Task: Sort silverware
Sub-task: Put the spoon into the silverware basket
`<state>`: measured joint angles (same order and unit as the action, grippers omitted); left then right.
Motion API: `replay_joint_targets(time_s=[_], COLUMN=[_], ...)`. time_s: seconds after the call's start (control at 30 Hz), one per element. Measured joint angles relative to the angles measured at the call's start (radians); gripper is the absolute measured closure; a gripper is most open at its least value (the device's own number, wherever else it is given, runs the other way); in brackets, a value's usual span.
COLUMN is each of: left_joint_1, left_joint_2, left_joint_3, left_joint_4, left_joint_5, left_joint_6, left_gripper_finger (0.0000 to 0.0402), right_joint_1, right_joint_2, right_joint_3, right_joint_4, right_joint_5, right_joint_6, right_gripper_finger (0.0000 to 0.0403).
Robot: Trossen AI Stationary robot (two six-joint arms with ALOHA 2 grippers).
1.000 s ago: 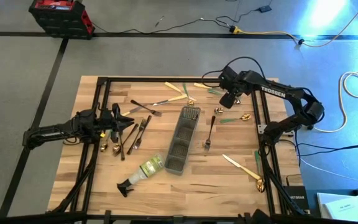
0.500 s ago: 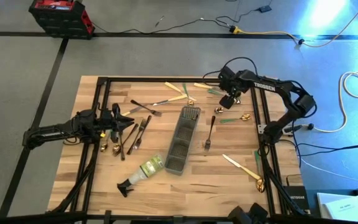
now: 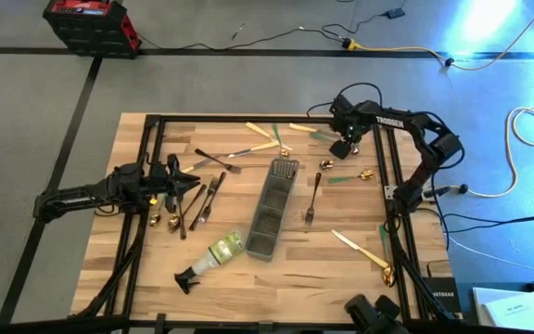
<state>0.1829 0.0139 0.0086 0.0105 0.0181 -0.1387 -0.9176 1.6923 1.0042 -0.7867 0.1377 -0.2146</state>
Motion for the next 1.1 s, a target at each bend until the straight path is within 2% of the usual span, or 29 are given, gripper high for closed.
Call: replay_joint_targets(time_s=[0.13, 0.63, 0.73, 0.97, 1.1], left_joint_1=[0.0, 0.0, 0.0, 0.0, 0.0], left_joint_2=[0.0, 0.0, 0.0, 0.0, 0.0], left_joint_3=[0.0, 0.0, 0.0, 0.0, 0.0], left_joint_4=[0.0, 0.0, 0.0, 0.0, 0.0], left_joint_5=[0.0, 0.0, 0.0, 0.0, 0.0], left_joint_6=[0.0, 0.0, 0.0, 0.0, 0.0], left_gripper_finger=[0.035, 0.035, 0.035, 0.035, 0.035], right_joint_1=[0.0, 0.001, 0.002, 0.001, 0.001], right_joint_2=[0.001, 0.066, 0.067, 0.061, 0.061], right_joint_3=[0.0, 0.0, 0.0, 0.006, 0.006], right_joint_4=[0.039, 0.027, 0.027, 0.03, 0.023], right_joint_5=[-0.035, -0.028, -0.02, 0.007, 0.01], right_joint_6=[-0.002, -0.027, -0.03, -0.028, -0.017], right_gripper_finger=[0.0171, 0.0173, 0.0194, 0.0271, 0.0287])
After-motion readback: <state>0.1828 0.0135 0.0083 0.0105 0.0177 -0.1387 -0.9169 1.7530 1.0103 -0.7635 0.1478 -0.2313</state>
